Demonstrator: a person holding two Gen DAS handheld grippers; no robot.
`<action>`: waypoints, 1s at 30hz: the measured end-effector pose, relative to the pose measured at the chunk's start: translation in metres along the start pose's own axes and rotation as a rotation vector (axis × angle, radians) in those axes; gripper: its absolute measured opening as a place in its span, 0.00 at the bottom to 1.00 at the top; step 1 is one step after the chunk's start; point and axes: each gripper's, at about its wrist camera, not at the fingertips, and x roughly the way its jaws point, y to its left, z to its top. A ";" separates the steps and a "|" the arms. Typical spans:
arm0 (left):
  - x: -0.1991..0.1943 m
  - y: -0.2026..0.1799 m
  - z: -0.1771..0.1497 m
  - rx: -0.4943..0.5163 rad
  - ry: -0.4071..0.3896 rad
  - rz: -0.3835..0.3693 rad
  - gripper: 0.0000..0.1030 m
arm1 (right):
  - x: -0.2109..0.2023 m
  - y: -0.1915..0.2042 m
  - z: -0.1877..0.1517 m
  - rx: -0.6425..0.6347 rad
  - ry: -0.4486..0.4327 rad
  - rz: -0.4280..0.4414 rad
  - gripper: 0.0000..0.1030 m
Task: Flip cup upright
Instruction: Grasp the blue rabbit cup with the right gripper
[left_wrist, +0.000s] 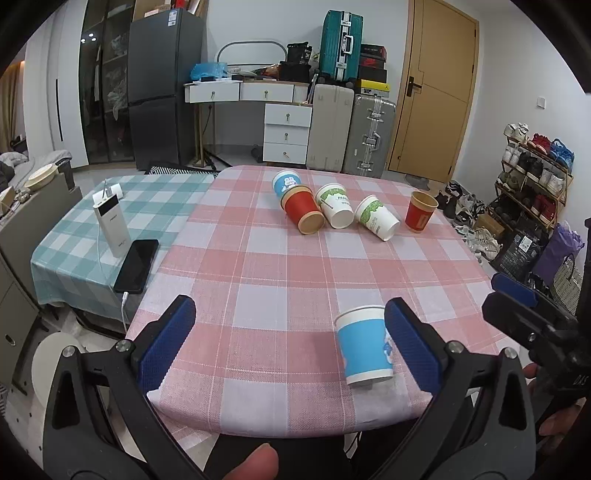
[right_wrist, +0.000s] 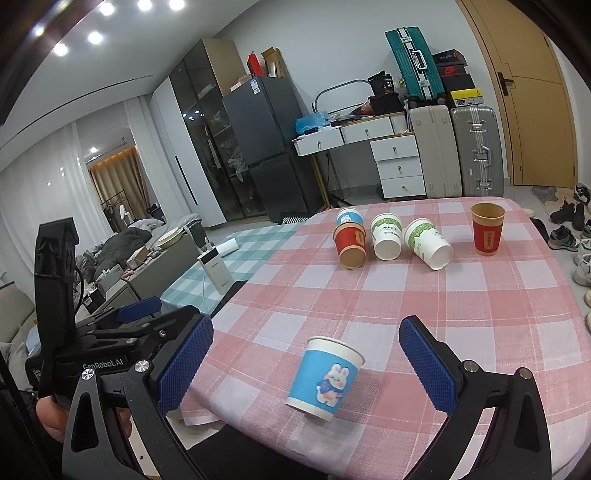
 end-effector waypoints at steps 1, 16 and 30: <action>0.001 0.000 -0.001 -0.001 0.004 -0.001 0.99 | 0.000 0.000 0.000 0.000 0.001 -0.003 1.00; 0.027 -0.004 -0.006 -0.004 0.046 -0.021 0.99 | 0.003 -0.015 -0.002 0.037 0.029 -0.053 1.00; 0.060 0.013 -0.013 -0.031 0.102 -0.028 0.99 | 0.124 -0.102 -0.020 0.374 0.554 0.087 1.00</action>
